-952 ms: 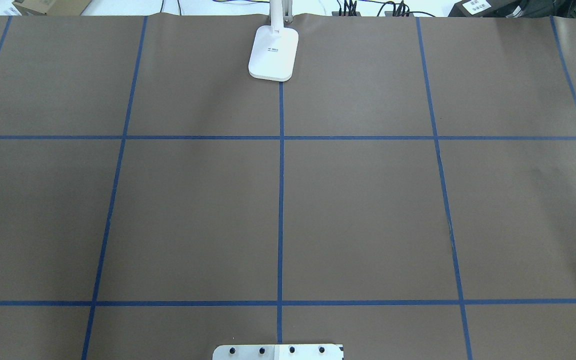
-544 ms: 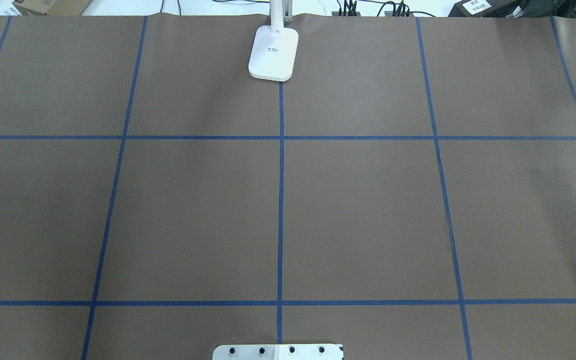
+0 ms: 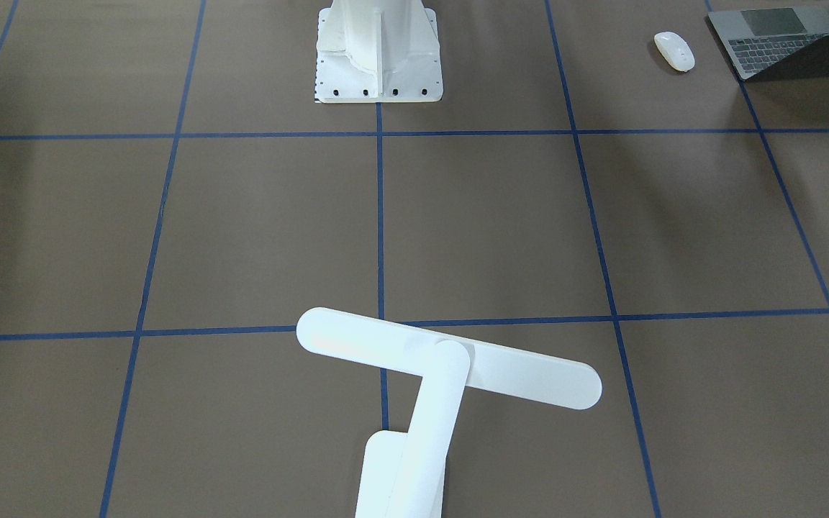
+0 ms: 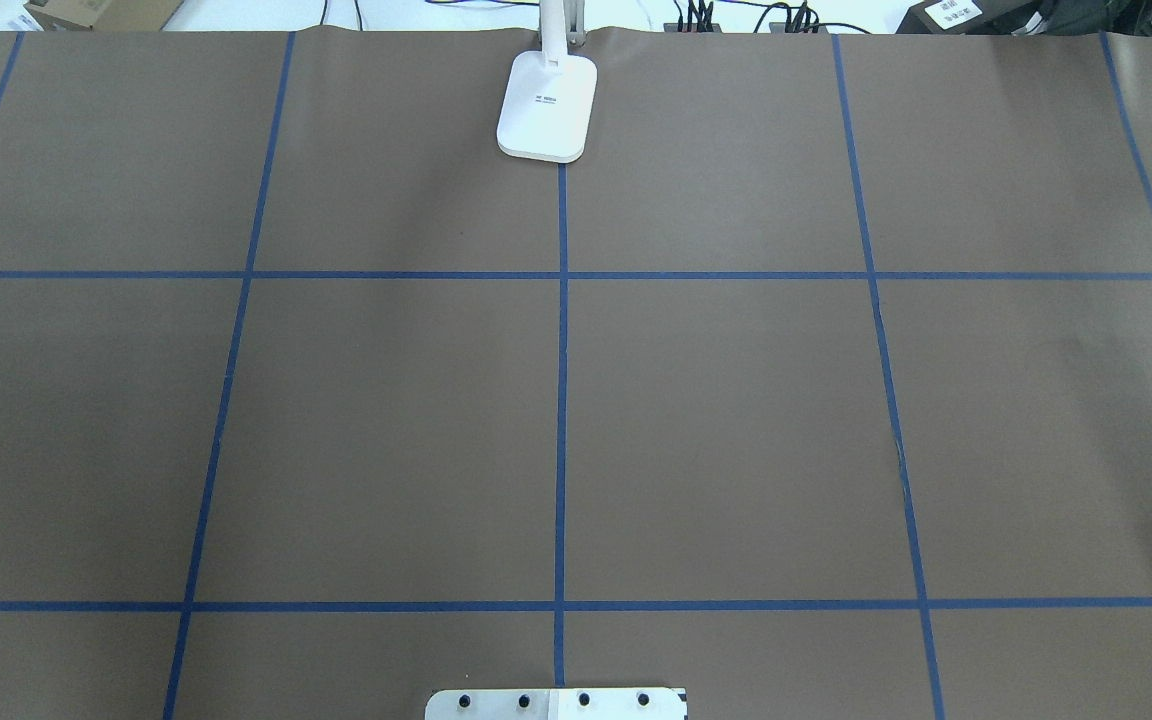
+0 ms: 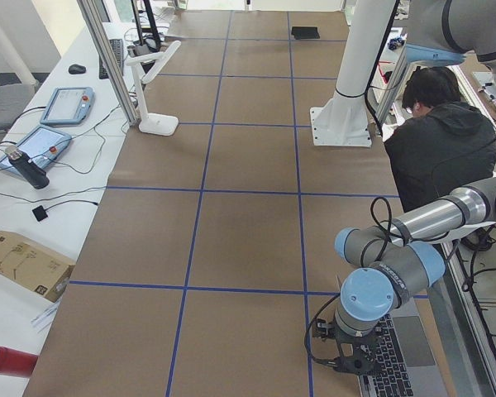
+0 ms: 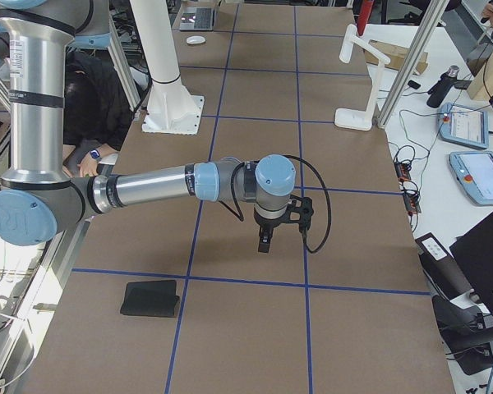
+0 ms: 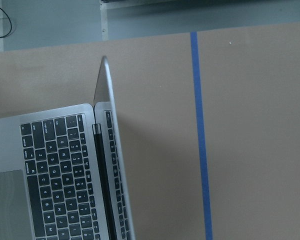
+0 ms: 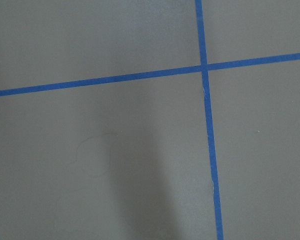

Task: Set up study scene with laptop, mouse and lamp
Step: 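Carry the open silver laptop with the left gripper toward the table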

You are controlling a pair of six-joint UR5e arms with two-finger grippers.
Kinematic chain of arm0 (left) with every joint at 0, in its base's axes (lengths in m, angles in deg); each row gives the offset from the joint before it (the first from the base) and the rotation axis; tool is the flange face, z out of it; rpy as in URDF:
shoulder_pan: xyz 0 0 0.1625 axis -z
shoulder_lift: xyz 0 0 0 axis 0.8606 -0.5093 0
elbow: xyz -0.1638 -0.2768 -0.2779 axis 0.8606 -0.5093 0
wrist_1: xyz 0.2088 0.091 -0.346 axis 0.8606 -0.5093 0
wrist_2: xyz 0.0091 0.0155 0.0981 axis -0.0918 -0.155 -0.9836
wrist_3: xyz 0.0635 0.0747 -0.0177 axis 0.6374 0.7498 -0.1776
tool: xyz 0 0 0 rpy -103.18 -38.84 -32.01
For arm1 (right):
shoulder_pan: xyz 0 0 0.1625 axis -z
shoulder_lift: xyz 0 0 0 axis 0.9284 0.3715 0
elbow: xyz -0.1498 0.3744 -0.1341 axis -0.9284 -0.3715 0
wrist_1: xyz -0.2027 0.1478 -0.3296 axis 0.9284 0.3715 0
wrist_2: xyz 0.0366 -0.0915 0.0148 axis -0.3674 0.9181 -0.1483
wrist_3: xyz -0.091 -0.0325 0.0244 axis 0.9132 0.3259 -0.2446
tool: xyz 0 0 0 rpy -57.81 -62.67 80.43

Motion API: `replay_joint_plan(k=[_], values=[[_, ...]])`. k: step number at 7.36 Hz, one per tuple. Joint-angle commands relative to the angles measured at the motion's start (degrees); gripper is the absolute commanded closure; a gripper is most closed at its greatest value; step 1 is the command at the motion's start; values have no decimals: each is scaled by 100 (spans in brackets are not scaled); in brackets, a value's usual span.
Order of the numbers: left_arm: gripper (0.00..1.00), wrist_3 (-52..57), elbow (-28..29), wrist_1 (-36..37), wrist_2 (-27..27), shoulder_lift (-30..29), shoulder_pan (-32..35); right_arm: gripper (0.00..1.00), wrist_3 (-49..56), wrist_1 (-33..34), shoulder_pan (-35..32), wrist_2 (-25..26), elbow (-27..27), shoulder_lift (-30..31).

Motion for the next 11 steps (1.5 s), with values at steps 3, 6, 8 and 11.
replay_joint_plan(k=[3,6,8,11], values=[[0,15,232,-25,31,42,-13,0,48,-2,0,3,54,-31],[11,32,347,-51,348,25,-22,0,75,-2,0,3,46,-4],[85,32,339,-60,365,16,-22,0,75,-2,0,3,37,5],[100,112,-64,106,313,112,4,0,75,-2,-9,3,46,-4]])
